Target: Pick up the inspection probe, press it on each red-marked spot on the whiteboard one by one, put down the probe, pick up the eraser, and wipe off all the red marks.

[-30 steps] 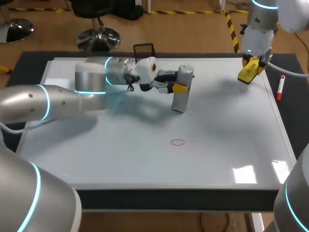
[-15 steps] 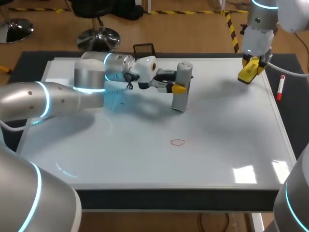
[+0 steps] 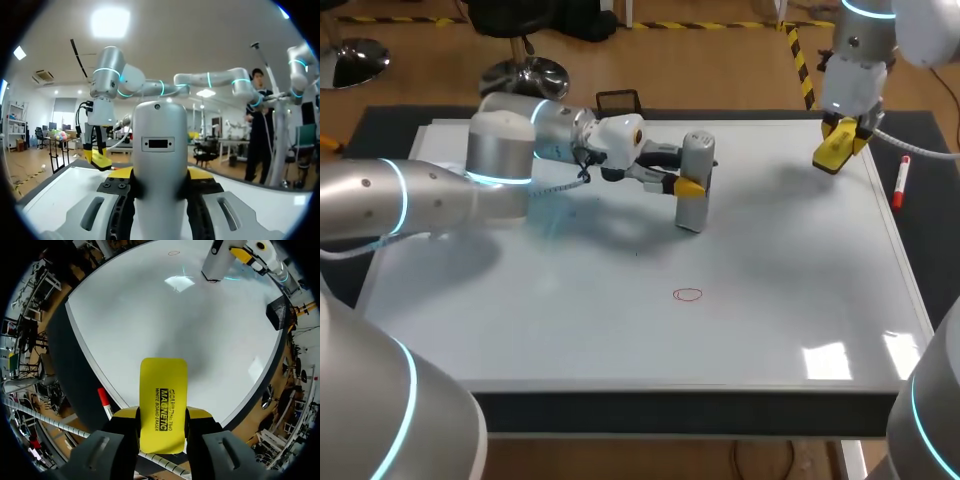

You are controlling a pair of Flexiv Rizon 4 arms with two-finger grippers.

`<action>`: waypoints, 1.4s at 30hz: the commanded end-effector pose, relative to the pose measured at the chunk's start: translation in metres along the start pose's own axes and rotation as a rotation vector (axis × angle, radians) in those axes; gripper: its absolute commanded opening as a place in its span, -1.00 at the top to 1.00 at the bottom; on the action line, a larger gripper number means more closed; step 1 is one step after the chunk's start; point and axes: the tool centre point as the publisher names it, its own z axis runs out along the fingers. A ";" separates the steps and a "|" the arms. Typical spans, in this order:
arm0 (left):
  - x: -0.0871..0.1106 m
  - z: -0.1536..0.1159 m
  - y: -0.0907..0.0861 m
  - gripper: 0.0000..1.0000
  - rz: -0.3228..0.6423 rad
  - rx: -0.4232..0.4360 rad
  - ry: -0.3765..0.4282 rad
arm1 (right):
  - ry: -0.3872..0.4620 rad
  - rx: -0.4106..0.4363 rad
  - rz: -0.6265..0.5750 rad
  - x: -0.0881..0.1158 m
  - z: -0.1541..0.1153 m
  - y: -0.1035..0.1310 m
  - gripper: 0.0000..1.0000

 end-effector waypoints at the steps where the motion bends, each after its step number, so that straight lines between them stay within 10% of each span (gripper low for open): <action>1: 0.005 0.000 -0.001 1.00 0.002 -0.011 -0.013 | 0.004 0.001 -0.002 0.000 -0.002 0.000 1.00; 25: 0.006 -0.002 -0.005 1.00 0.009 0.001 -0.013 | 0.004 0.001 -0.002 0.000 -0.002 0.000 1.00; 42: -0.001 -0.030 -0.049 1.00 0.081 0.080 -0.077 | 0.004 0.001 -0.002 0.000 -0.002 0.000 1.00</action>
